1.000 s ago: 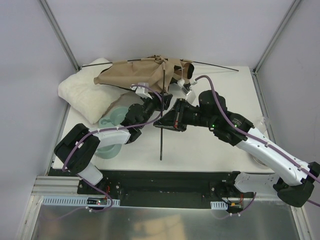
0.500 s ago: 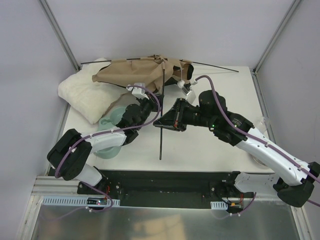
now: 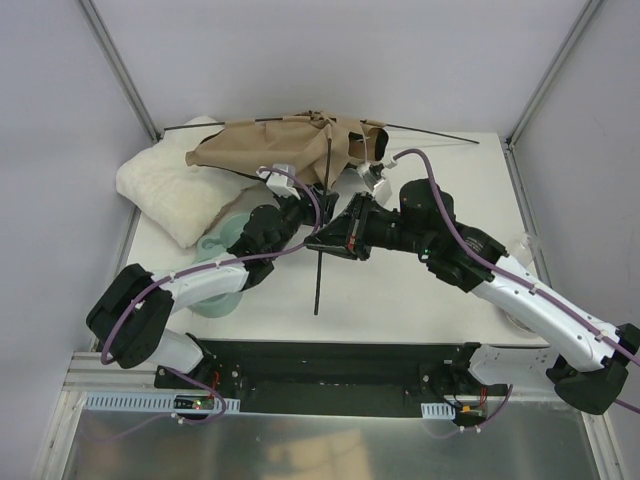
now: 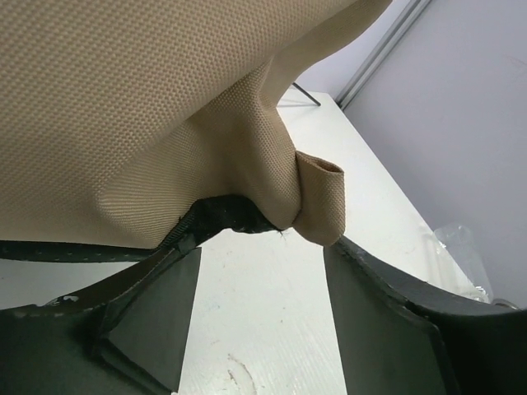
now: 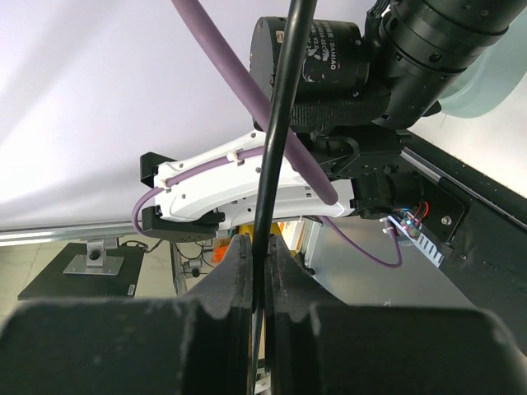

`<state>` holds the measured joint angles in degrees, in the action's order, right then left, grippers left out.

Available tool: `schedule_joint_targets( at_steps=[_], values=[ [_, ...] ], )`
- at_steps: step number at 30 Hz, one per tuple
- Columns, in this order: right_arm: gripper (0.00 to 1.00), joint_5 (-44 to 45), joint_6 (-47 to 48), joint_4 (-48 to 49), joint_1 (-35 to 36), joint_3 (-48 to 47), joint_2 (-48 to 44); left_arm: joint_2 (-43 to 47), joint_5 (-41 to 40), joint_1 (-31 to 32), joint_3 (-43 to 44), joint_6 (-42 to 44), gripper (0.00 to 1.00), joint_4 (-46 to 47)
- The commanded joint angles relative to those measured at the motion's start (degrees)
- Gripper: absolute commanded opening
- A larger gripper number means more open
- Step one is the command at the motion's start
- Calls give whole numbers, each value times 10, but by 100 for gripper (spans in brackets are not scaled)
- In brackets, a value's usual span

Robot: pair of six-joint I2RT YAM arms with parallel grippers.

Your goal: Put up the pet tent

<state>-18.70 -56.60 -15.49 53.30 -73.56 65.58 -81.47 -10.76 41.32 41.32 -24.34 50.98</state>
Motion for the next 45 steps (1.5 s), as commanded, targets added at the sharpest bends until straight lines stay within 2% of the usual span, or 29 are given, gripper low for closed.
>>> schedule_joint_targets(
  at_steps=[1, 6, 10, 13, 15, 20, 26, 31, 37, 45],
  values=[
    [0, 24, -10, 51, -2, 6, -6, -3, 27, 4, 31, 24, 66, 23],
    [0, 17, -16, 63, -1, 11, -6, -20, 54, 4, 53, 43, 75, 25],
    [0, 13, -18, 68, -2, 11, -5, -33, 30, 4, 71, 46, 74, 6],
    [0, 9, -16, 72, -2, 11, -5, -41, 10, 4, 80, 41, 67, -7],
    [0, 6, -18, 76, -1, 12, -4, -46, -3, 4, 81, 34, 55, -10],
    [0, 3, -14, 76, -2, 13, -5, -45, -22, 4, 82, 35, 33, -17],
    [0, 4, -12, 76, -3, 17, -5, -38, -31, 4, 76, 39, 20, -24],
    [0, 5, -10, 76, -2, 23, -7, -29, -38, 3, 73, 49, 2, -25],
    [0, 13, 2, 66, -2, 33, -14, -15, -29, 3, 69, 59, 0, -23],
    [0, 65, 68, 20, -3, 43, -48, 34, -1, 3, 35, 58, 0, -39]
  ],
)
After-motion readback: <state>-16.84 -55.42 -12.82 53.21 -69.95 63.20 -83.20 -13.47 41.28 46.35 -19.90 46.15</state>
